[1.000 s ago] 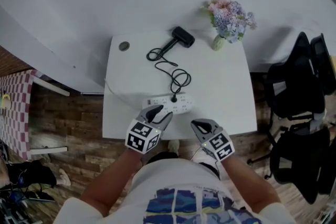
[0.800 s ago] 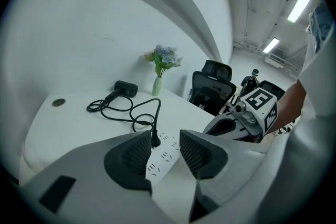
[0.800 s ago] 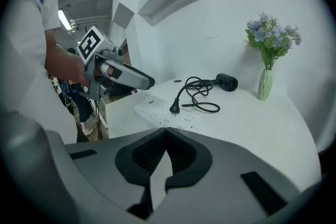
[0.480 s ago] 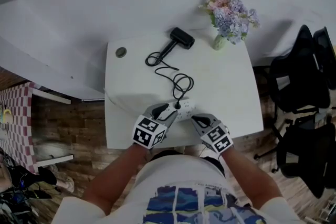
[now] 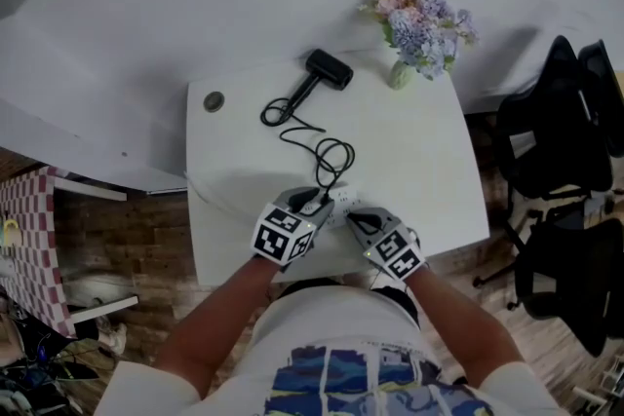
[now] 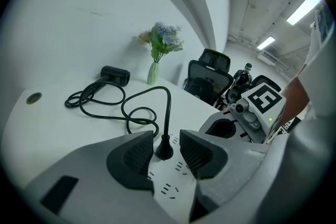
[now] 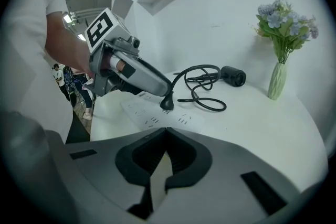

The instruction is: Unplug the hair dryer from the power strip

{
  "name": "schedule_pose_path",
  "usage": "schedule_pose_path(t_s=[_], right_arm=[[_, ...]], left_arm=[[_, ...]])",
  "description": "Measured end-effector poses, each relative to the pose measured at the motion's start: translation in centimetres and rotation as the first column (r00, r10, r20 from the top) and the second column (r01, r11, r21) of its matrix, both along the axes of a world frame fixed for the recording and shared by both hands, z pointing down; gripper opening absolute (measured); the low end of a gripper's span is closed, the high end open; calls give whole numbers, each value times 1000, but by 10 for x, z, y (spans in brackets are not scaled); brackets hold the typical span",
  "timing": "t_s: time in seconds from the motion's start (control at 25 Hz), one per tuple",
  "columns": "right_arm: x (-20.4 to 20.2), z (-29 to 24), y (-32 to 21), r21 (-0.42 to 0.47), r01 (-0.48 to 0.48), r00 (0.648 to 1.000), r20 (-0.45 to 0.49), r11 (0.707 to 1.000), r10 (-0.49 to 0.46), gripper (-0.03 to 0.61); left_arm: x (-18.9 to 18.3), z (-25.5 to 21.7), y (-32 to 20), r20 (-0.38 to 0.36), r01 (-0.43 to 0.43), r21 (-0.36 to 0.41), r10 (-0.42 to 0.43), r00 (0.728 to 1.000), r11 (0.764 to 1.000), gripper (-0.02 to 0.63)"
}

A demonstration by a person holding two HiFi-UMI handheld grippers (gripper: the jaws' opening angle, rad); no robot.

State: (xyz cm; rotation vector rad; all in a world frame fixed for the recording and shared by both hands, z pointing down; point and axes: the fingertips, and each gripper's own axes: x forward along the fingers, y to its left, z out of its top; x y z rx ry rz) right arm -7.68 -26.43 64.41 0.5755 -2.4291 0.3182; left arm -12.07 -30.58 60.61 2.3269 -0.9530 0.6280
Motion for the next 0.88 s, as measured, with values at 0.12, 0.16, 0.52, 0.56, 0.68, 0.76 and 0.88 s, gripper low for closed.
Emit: schedule_pose_path(t_s=[0.12, 0.16, 0.52, 0.56, 0.68, 0.76, 0.88], right_arm=[[-1, 0, -2, -3, -1, 1000, 1, 1000, 1, -3], [-1, 0, -1, -4, -2, 1000, 1, 1000, 2, -3], [0, 0, -1, 9, 1, 1000, -5, 1000, -1, -5], [0, 0, -1, 9, -1, 1000, -4, 1000, 1, -5], [1, 0, -2, 3, -16, 1000, 0, 1000, 16, -5], [1, 0, -2, 2, -25, 1000, -3, 1000, 25, -5], [1, 1, -1, 8, -28, 1000, -13, 1000, 28, -5]], left_arm=[[3, 6, -3, 7, -5, -13, 5, 1000, 1000, 153], [5, 9, -3, 10, -7, -18, 8, 1000, 1000, 153], [11, 19, -7, 24, -23, -26, 23, 999, 999, 81], [11, 19, -7, 24, -25, -23, 26, 999, 999, 80], [12, 17, -8, 19, -31, -20, 32, 999, 999, 73], [11, 17, -8, 15, -32, -22, 32, 999, 999, 67], [11, 17, -9, 11, -30, -26, 31, 999, 999, 63]])
